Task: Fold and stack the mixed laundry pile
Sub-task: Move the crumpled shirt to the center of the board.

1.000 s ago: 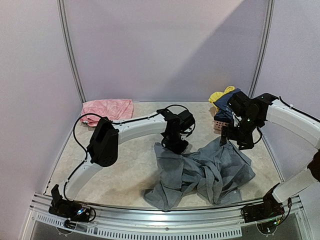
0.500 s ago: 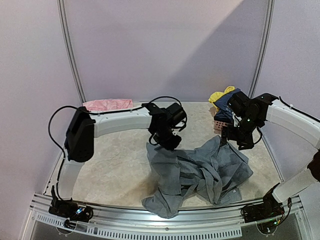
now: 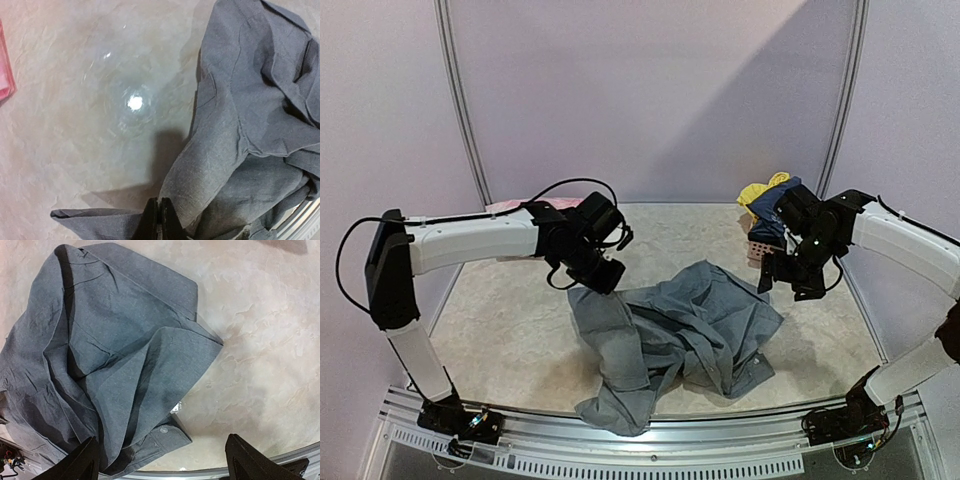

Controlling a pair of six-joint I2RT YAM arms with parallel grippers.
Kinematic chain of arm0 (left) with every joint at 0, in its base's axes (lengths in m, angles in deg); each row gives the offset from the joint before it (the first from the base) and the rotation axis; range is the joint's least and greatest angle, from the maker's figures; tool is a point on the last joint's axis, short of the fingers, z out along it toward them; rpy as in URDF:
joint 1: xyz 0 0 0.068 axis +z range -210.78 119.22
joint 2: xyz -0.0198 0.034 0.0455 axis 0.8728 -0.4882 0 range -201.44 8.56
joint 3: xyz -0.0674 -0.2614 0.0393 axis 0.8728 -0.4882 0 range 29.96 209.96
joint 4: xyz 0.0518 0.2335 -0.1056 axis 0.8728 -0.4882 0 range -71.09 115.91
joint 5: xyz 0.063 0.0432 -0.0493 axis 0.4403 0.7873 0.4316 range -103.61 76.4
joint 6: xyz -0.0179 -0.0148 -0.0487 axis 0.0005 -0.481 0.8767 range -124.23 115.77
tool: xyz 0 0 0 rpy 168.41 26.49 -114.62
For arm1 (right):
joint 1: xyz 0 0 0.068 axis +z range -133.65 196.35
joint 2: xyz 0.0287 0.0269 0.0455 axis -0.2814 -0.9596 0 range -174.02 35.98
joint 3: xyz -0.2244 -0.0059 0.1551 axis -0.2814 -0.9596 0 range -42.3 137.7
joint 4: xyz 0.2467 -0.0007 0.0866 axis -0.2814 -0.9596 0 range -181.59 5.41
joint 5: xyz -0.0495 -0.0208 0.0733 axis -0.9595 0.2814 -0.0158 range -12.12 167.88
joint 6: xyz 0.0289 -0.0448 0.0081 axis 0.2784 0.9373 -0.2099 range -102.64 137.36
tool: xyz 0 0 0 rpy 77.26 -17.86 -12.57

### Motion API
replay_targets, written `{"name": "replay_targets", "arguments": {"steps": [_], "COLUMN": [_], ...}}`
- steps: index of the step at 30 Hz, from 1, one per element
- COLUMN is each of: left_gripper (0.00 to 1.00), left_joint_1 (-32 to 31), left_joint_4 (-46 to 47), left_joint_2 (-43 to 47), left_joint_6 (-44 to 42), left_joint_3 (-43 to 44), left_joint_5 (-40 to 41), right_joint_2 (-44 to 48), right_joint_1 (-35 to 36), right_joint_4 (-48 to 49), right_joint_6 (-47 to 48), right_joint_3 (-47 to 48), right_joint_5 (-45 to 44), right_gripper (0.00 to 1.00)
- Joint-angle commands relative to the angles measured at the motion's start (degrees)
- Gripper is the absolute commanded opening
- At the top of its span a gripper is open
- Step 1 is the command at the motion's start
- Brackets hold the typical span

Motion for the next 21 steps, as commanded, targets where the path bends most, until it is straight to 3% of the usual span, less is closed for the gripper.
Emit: {"name": "replay_targets", "arguments": {"steps": [1, 6, 13, 21], "left_gripper": [0.0, 0.02, 0.23, 0.13], "left_joint_1": [2.37, 3.86, 4.06, 4.06], "left_joint_4": [3.28, 3.75, 0.79, -3.07], "left_joint_2": [5.34, 8.04, 8.98, 8.24], "left_joint_6": [2.0, 3.71, 5.19, 6.67], "left_joint_3": [-6.37, -10.11, -9.71, -9.72], "left_joint_5": [-1.0, -1.81, -2.73, -1.42], "right_joint_2": [-1.16, -2.58, -4.44, -6.13], "right_joint_1": [-0.18, -0.19, -0.12, -0.18], "right_joint_4": [2.41, 4.06, 6.1, 7.33], "right_joint_6": [0.11, 0.22, 0.41, 0.7], "right_joint_3": [-0.16, -0.02, -0.06, 0.08], "right_joint_5": [2.24, 3.1, 4.32, 5.53], "right_gripper": [0.88, 0.88, 0.88, 0.87]}}
